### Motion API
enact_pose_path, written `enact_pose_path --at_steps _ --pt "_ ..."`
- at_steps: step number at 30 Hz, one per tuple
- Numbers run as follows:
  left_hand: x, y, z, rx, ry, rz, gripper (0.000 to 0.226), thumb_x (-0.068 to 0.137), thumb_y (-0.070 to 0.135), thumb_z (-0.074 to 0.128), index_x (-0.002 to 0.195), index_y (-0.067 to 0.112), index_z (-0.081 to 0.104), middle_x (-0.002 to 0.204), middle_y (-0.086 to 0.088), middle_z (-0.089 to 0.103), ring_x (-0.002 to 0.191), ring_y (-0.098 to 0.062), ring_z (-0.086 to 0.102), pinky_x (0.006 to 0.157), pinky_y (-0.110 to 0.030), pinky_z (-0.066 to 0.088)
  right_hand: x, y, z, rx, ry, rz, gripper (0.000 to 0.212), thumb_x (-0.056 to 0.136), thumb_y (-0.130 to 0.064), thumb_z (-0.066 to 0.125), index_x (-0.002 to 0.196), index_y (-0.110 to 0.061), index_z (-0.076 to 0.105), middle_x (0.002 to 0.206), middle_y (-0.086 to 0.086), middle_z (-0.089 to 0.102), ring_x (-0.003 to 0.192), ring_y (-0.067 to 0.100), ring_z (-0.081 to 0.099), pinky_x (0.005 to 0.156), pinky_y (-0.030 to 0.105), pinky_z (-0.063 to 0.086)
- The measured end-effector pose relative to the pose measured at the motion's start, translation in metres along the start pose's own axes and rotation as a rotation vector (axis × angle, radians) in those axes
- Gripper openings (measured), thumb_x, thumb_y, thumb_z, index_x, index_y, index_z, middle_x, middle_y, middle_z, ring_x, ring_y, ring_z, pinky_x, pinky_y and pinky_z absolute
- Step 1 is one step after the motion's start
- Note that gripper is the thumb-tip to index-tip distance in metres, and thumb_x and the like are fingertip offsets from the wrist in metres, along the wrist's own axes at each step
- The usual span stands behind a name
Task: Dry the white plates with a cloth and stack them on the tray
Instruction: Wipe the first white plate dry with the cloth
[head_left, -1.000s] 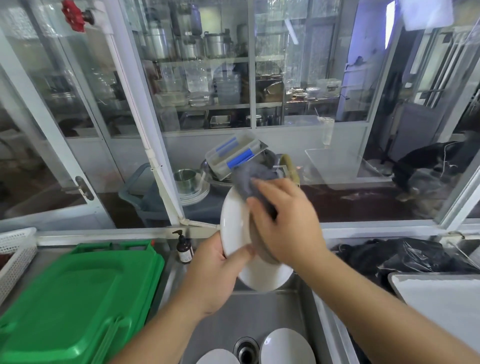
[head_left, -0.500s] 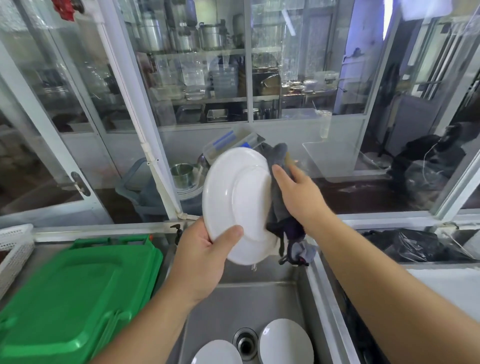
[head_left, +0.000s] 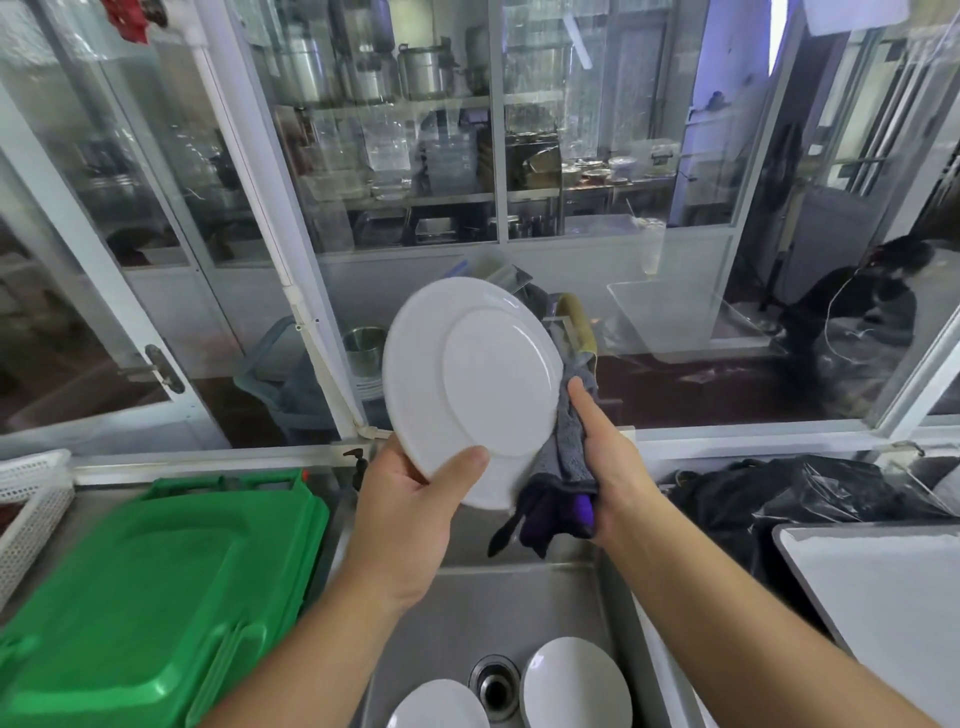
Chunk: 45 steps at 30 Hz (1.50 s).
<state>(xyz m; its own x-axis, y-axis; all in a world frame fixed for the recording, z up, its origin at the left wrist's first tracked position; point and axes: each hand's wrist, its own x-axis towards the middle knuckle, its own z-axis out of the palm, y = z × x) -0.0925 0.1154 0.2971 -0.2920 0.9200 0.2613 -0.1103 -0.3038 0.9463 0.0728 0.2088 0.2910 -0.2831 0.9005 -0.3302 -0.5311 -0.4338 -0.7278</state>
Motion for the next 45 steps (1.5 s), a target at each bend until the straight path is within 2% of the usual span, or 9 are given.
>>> enact_pose_path --at_steps 6,13,18,21,23,27,34,41,45 --pt "0.024 0.049 -0.025 -0.221 -0.113 -0.33 0.055 0.076 0.043 0.08 0.125 0.02 0.073 0.13 -0.018 0.071 0.117 -0.031 0.07 0.089 -0.042 0.062 0.0 -0.029 -0.018 -0.215 0.038 -0.099 0.038 0.089 -0.046 0.08 0.099 -0.01 0.085 0.104 0.018 0.081 0.089 0.034 0.08 0.061 0.038 0.064" --pt "0.029 0.054 -0.041 -0.122 -0.3 -0.505 0.037 0.084 0.017 0.074 0.121 0.013 0.075 0.127 -0.023 0.072 0.112 -0.036 0.073 0.082 -0.043 0.065 -0.004 -0.04 -0.027 -0.536 0.038 -0.186 0.043 0.083 -0.06 0.081 0.101 -0.021 0.083 0.101 0.005 0.083 0.091 0.024 0.081 0.074 0.033 0.062" --pt "0.021 0.047 -0.031 -0.063 -0.317 -0.451 0.038 0.085 0.016 0.078 0.122 0.016 0.073 0.124 -0.017 0.075 0.109 -0.03 0.074 0.08 -0.038 0.065 0.0 -0.042 -0.014 -0.921 0.151 -0.363 0.044 0.099 -0.067 0.052 0.121 -0.037 0.075 0.118 -0.012 0.075 0.111 0.013 0.069 0.095 0.034 0.049" --pt "0.023 0.053 -0.025 -0.033 -0.314 -0.398 0.037 0.081 0.018 0.081 0.117 0.018 0.075 0.116 -0.013 0.078 0.101 -0.025 0.076 0.069 -0.032 0.064 -0.003 -0.052 0.002 -1.108 0.142 -0.612 0.047 0.108 -0.058 0.039 0.124 -0.026 0.069 0.111 -0.008 0.069 0.094 0.0 0.057 0.089 0.033 0.04" --pt "0.025 0.058 -0.024 -0.053 -0.318 -0.37 0.035 0.083 0.016 0.075 0.118 0.016 0.073 0.106 -0.011 0.079 0.088 -0.02 0.077 0.056 -0.025 0.059 -0.005 -0.061 0.013 -1.23 0.124 -0.78 0.038 0.111 -0.049 0.035 0.108 -0.026 0.065 0.111 0.001 0.067 0.104 0.015 0.058 0.093 0.043 0.042" --pt "0.024 0.062 -0.02 -0.055 -0.327 -0.33 0.03 0.082 0.018 0.077 0.111 0.019 0.078 0.109 -0.009 0.08 0.093 -0.019 0.077 0.062 -0.025 0.06 -0.013 -0.071 0.035 -1.515 0.094 -0.899 0.058 0.108 -0.053 0.03 0.153 -0.024 0.053 0.15 0.002 0.055 0.139 0.032 0.04 0.118 0.046 0.031" --pt "0.019 0.043 0.003 0.05 -0.301 -0.309 0.026 0.085 0.005 0.07 0.089 0.028 0.082 0.094 -0.007 0.079 0.093 -0.019 0.073 0.069 -0.034 0.062 -0.042 -0.044 0.083 -1.813 -0.33 -1.446 0.045 0.103 -0.047 0.058 0.138 -0.022 0.069 0.13 -0.003 0.07 0.107 0.029 0.053 0.095 0.045 0.046" --pt "0.013 0.036 -0.006 0.02 -0.266 -0.3 0.024 0.09 0.014 0.069 0.114 0.014 0.074 0.111 -0.014 0.079 0.098 -0.025 0.074 0.084 -0.044 0.06 -0.017 -0.064 0.069 -1.563 0.031 -1.103 0.036 0.107 -0.043 0.052 0.129 -0.021 0.07 0.126 0.001 0.072 0.112 0.033 0.054 0.099 0.044 0.042" --pt "0.009 0.032 -0.01 0.059 -0.267 -0.247 0.025 0.095 0.012 0.071 0.104 0.033 0.081 0.11 -0.004 0.08 0.1 -0.018 0.076 0.079 -0.033 0.064 0.006 -0.07 0.042 -1.33 0.156 -0.731 0.036 0.107 -0.049 0.046 0.105 -0.018 0.063 0.101 0.003 0.067 0.105 0.035 0.056 0.085 0.041 0.039"
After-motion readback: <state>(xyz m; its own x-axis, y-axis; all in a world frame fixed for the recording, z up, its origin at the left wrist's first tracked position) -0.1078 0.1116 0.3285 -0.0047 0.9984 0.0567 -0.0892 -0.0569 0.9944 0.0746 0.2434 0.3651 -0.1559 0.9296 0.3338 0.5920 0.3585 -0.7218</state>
